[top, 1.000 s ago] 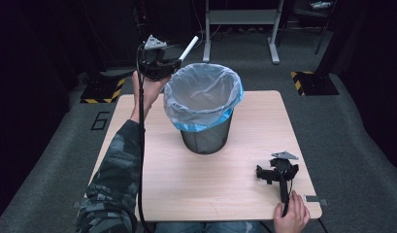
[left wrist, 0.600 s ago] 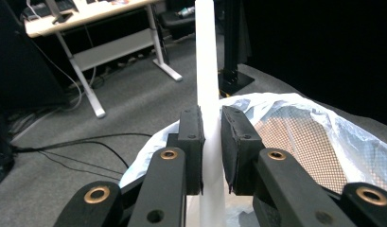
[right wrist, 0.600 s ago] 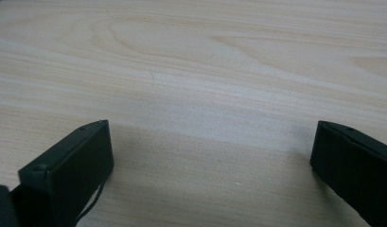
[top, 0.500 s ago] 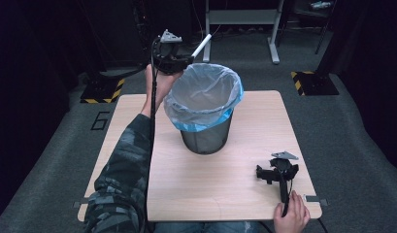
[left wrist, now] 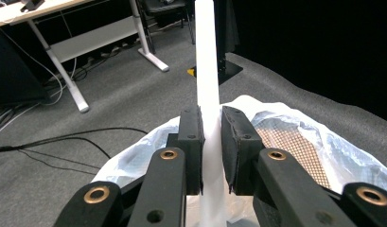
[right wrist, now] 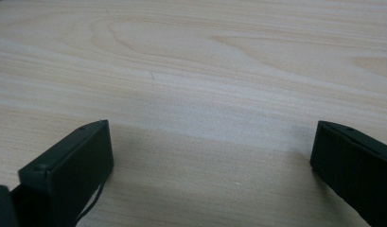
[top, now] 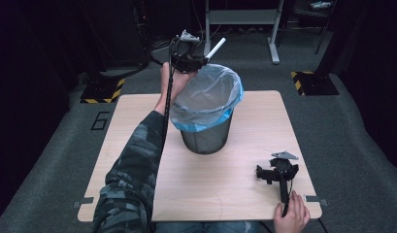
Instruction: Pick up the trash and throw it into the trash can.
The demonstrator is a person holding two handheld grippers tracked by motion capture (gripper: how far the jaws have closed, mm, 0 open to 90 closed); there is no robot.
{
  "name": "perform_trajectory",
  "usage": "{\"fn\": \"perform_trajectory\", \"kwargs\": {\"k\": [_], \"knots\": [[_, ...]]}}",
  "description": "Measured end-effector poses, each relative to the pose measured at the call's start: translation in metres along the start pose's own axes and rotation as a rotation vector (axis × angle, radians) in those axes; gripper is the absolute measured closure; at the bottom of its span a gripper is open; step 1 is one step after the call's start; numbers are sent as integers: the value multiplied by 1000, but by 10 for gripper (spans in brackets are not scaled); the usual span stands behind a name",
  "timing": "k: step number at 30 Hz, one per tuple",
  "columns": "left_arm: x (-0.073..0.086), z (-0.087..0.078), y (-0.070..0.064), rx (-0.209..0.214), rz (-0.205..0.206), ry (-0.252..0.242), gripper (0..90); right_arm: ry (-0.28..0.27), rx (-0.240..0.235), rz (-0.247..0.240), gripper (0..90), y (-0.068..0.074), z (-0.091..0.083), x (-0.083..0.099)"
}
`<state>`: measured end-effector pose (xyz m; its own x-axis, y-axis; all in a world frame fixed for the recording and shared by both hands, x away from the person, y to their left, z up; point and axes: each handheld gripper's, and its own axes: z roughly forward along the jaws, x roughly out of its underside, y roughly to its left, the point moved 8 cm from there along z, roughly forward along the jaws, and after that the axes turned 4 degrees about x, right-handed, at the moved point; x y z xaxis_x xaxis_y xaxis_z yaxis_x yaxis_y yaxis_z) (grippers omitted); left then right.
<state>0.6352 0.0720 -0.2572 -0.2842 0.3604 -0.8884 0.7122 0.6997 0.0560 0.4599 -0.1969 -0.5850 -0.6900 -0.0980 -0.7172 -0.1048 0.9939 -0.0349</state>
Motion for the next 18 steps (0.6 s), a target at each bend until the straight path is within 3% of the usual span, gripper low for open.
{"fn": "perform_trajectory", "kwargs": {"k": [10,14,18], "knots": [[-1,22,-5,3,-14,41,762,0,0,0,0,0,0,0],[4,22,-2,-11,-38,92,393,0,0,0,0,0,0,0],[11,10,3,3,-51,109,229,0,0,0,0,0,0,0]]}}
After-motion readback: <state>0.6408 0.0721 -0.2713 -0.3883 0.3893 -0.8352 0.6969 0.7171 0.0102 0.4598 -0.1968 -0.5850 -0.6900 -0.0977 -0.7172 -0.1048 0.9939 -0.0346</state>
